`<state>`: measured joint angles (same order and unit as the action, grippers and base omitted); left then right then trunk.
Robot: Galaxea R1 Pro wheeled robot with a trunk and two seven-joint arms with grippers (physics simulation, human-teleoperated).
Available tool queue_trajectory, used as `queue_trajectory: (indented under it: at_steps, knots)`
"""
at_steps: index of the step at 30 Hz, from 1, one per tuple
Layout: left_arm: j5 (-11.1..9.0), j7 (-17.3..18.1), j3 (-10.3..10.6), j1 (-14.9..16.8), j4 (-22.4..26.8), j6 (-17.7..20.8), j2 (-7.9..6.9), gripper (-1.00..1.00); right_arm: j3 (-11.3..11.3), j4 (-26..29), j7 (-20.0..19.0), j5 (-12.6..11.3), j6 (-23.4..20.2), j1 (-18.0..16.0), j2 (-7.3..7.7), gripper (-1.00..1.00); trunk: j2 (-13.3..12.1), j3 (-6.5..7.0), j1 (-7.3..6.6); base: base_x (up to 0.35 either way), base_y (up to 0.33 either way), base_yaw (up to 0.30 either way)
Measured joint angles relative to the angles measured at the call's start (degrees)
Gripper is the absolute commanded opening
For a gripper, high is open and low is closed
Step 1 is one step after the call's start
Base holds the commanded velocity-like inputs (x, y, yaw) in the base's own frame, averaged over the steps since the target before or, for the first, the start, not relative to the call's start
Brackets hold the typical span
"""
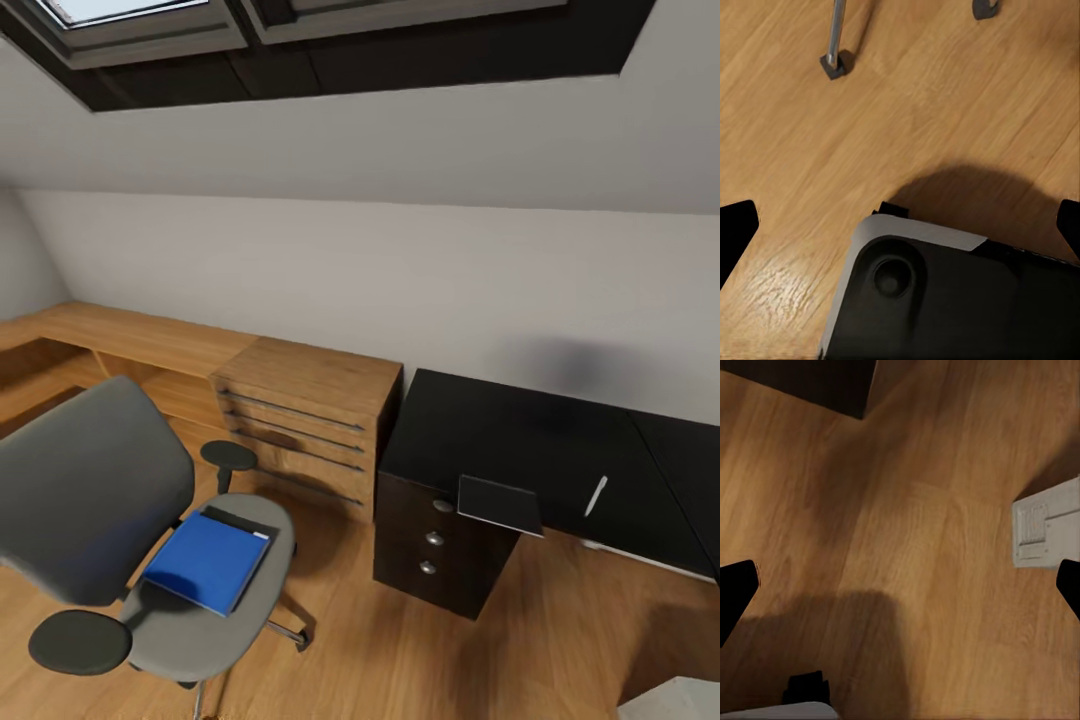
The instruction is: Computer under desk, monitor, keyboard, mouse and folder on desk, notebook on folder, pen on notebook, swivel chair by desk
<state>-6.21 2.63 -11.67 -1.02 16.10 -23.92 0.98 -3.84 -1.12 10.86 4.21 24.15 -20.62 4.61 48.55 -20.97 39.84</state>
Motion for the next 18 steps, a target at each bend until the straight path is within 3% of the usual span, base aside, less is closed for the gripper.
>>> queue_trajectory:
  at_steps: [5,18]
  knots:
    - [0.0,0.01,0.06,0.0,-0.78,-0.05,-0.02,1.0,-0.12,0.01,-0.01,0.0,0.04,0.09,-1.31,1.0,0.0,-0.35,0.0,0.0,0.0,0.206]
    - [-0.12,0.0,-0.04,0.0,-0.9,-0.06,-0.02,1.0,-0.1,0.01,-0.02,0.01,0.04,0.12,-1.57,1.0,0.0,-1.27,0.0,0.0,0.0,0.194]
